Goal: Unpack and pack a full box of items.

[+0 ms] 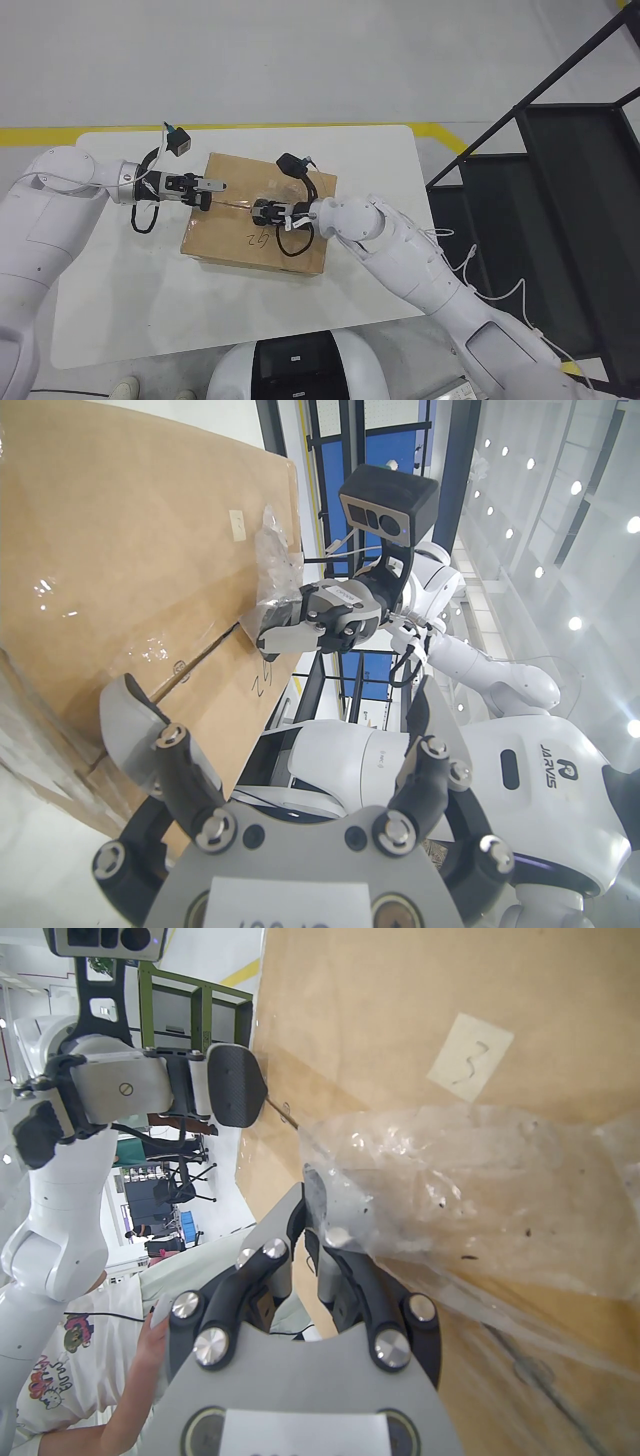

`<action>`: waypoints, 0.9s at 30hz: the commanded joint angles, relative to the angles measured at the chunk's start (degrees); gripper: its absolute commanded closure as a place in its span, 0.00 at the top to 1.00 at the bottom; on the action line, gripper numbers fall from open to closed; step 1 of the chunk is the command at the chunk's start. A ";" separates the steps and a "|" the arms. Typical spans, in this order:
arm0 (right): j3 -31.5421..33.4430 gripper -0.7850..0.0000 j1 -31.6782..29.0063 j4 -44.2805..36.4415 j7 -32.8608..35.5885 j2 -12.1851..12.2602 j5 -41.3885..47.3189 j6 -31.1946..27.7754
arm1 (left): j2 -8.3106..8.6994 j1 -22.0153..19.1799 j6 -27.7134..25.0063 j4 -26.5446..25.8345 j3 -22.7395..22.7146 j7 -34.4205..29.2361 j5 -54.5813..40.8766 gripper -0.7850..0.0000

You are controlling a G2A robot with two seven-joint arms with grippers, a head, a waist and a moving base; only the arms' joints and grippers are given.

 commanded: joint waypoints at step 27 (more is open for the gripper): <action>-2.01 0.00 4.11 4.24 -1.16 -2.81 3.22 0.18 | 4.26 9.81 4.87 -3.58 -12.43 14.73 4.49 1.00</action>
